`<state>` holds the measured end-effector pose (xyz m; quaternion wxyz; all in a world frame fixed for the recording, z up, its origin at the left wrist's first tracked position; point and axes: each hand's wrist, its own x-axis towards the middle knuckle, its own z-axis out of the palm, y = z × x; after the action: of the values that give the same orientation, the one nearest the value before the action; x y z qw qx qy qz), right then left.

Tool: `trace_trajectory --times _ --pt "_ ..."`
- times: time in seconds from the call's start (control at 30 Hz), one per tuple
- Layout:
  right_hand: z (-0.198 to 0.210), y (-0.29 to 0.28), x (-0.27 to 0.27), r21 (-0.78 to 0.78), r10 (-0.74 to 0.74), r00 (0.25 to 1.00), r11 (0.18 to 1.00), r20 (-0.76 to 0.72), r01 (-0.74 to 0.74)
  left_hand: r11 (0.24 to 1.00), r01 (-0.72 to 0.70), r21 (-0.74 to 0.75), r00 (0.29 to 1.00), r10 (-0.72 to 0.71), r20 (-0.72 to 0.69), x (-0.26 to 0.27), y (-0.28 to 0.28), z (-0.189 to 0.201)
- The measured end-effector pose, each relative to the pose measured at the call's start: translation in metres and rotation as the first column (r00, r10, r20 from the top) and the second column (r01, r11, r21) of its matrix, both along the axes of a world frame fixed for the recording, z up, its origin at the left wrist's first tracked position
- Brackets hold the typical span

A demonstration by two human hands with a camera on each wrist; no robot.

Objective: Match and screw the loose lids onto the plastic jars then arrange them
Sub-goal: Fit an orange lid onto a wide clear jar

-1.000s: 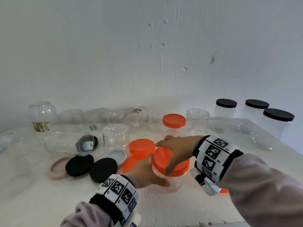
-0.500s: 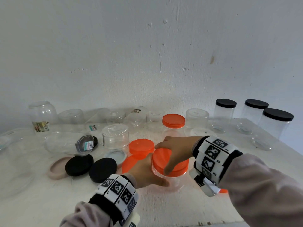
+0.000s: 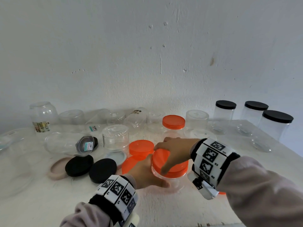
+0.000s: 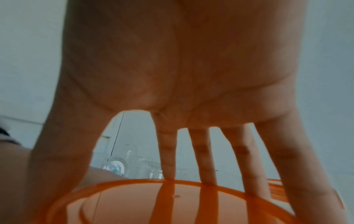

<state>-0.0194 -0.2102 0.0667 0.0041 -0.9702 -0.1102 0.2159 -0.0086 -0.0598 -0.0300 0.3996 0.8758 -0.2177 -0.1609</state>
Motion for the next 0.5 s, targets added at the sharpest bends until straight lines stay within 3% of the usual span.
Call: trace_trajectory --times 0.2,0.37,0.5 --pt "-0.008 0.002 -0.001 -0.058 -0.048 0.995 0.997 0.089 0.053 1.000 -0.003 0.004 1.000 0.003 -0.006 0.001 0.001 0.001" --pt "0.002 0.002 0.000 -0.012 0.000 1.000 1.000 -0.011 0.000 1.000 -0.004 0.021 1.000 0.004 0.002 0.000 0.001 0.001" --pt "0.000 0.002 0.001 -0.031 -0.019 1.000 0.999 0.020 0.019 1.000 -0.001 0.020 1.000 0.001 -0.007 0.000 0.000 0.001"
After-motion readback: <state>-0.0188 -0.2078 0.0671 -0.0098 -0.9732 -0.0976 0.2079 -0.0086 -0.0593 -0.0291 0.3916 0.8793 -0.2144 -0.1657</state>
